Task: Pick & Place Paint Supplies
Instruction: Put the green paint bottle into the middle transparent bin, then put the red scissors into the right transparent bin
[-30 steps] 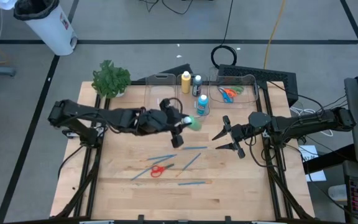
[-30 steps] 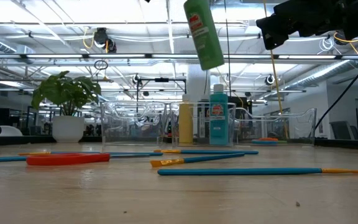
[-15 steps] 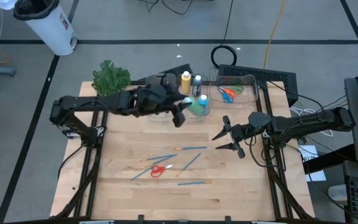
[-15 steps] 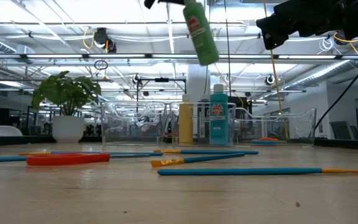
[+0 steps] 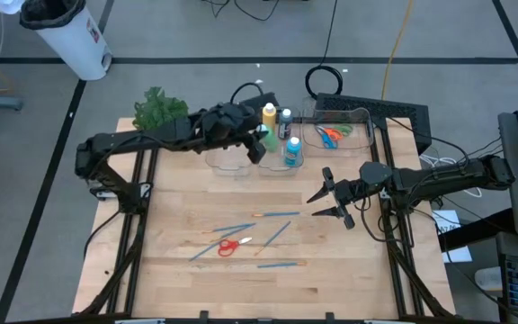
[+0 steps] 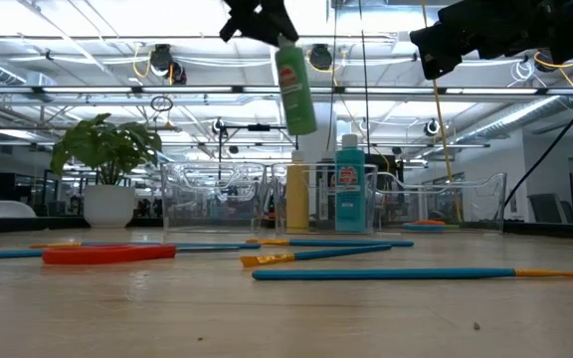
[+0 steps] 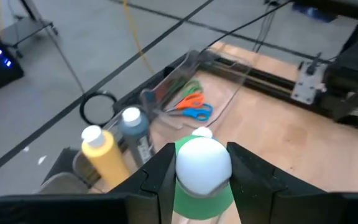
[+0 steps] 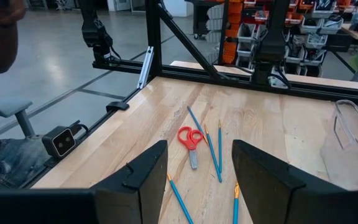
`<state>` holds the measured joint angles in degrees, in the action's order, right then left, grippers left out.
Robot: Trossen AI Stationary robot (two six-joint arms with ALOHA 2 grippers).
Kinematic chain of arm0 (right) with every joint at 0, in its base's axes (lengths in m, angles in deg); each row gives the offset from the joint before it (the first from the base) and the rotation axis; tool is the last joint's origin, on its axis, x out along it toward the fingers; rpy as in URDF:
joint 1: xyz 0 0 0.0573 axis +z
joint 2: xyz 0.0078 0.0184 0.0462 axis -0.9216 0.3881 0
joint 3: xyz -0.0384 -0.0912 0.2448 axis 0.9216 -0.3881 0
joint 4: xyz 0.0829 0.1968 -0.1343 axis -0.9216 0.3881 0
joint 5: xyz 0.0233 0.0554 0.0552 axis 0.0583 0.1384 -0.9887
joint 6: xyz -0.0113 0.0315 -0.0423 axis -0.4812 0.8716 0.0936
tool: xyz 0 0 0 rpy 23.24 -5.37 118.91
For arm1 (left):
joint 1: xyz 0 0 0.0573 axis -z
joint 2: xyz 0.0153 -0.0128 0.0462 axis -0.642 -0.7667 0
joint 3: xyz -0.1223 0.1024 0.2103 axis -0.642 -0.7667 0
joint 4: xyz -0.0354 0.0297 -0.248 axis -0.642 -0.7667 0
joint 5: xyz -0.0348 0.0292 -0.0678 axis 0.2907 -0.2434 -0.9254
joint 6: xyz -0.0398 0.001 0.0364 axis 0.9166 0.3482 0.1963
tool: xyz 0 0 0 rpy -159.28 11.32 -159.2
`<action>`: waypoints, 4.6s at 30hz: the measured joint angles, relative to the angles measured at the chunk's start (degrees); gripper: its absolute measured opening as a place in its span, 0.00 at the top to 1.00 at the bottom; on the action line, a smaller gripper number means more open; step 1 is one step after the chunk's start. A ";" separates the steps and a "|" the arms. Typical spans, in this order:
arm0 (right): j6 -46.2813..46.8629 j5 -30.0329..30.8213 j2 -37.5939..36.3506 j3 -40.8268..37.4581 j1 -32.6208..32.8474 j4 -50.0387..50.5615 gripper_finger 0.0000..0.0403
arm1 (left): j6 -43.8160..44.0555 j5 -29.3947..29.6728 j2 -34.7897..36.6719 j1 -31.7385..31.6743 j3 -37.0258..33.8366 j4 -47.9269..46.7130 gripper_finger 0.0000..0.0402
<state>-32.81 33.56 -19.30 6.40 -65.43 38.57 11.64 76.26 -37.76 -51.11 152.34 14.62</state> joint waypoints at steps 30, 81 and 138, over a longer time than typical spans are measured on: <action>0.02 -0.02 0.00 -0.02 0.00 0.04 0.58 | 2.39 -4.35 -13.53 -4.44 -0.13 -0.98 0.69; 0.17 -0.02 0.00 0.02 0.00 0.07 0.58 | 1.84 -5.21 -18.19 -4.69 -0.09 0.47 0.50; 0.65 0.00 0.02 0.02 0.00 1.21 0.58 | 10.45 -3.93 1.06 33.78 -4.34 -13.09 0.50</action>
<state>-32.16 33.56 -19.28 6.43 -65.43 39.78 22.09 72.33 -36.70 -17.33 148.00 1.53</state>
